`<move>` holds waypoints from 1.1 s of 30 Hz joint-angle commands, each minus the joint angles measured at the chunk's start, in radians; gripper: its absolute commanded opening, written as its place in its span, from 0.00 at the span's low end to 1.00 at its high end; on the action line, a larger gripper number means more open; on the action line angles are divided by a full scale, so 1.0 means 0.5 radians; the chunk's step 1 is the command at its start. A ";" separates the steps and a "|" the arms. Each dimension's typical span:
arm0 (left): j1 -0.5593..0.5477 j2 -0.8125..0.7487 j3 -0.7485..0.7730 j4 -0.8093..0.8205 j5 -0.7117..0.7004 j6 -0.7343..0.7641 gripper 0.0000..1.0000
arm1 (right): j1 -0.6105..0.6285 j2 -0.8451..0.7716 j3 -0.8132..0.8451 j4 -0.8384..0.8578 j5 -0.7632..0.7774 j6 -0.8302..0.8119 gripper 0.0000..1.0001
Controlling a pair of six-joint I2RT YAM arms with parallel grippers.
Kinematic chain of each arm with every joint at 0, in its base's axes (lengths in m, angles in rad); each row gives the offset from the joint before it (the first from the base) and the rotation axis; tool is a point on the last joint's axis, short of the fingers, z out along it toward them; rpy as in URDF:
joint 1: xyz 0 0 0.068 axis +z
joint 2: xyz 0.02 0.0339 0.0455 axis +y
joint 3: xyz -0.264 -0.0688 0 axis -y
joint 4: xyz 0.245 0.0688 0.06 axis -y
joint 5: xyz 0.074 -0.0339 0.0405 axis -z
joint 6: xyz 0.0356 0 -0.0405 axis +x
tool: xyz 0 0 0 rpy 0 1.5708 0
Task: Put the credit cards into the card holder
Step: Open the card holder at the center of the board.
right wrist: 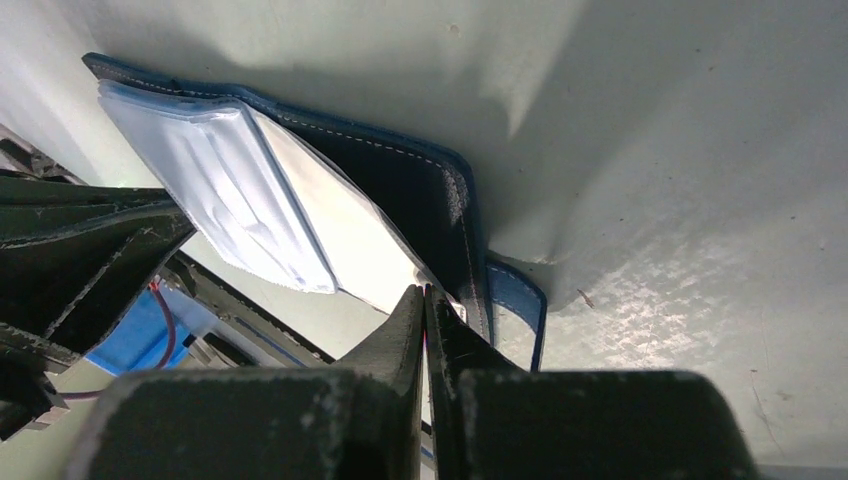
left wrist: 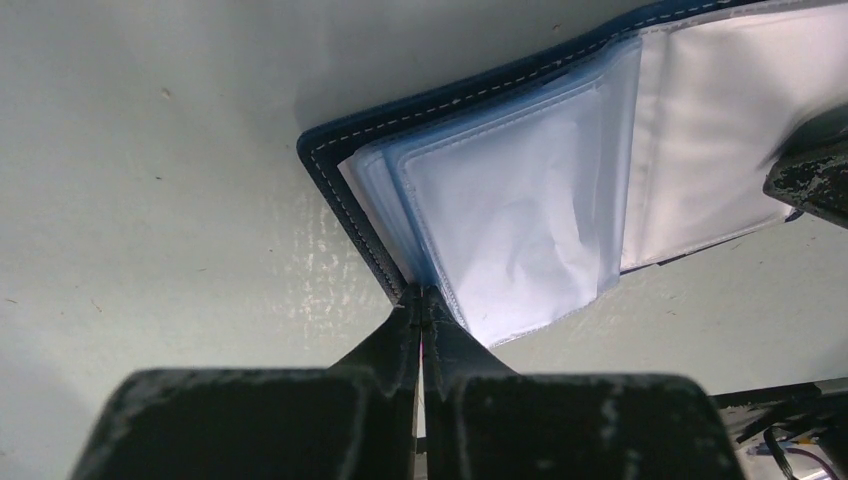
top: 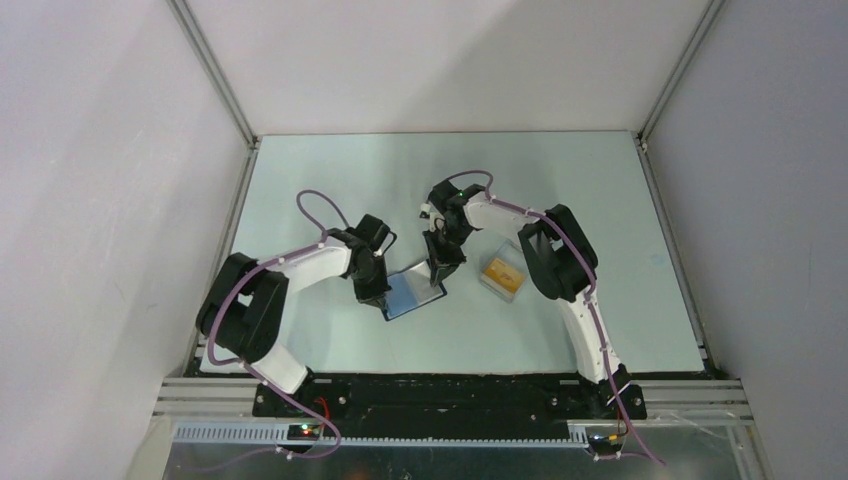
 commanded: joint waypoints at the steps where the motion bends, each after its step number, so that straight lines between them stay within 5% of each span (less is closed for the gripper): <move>1: -0.006 0.039 -0.042 0.010 -0.098 0.003 0.00 | -0.066 0.009 -0.097 0.005 0.218 -0.090 0.06; 8: -0.006 0.010 -0.039 0.012 -0.120 0.018 0.00 | -0.079 -0.246 -0.067 -0.006 0.036 -0.119 0.13; 12: -0.011 -0.061 -0.003 0.009 -0.135 0.033 0.02 | -0.092 -0.482 -0.046 -0.003 -0.004 -0.107 0.33; 20: -0.037 -0.145 0.181 -0.044 -0.090 0.067 0.09 | -0.267 -0.873 -0.083 -0.023 -0.084 -0.073 0.49; 33: -0.071 -0.104 0.454 -0.107 -0.043 0.058 0.27 | -0.799 -1.006 -0.539 -0.074 0.124 -0.064 0.52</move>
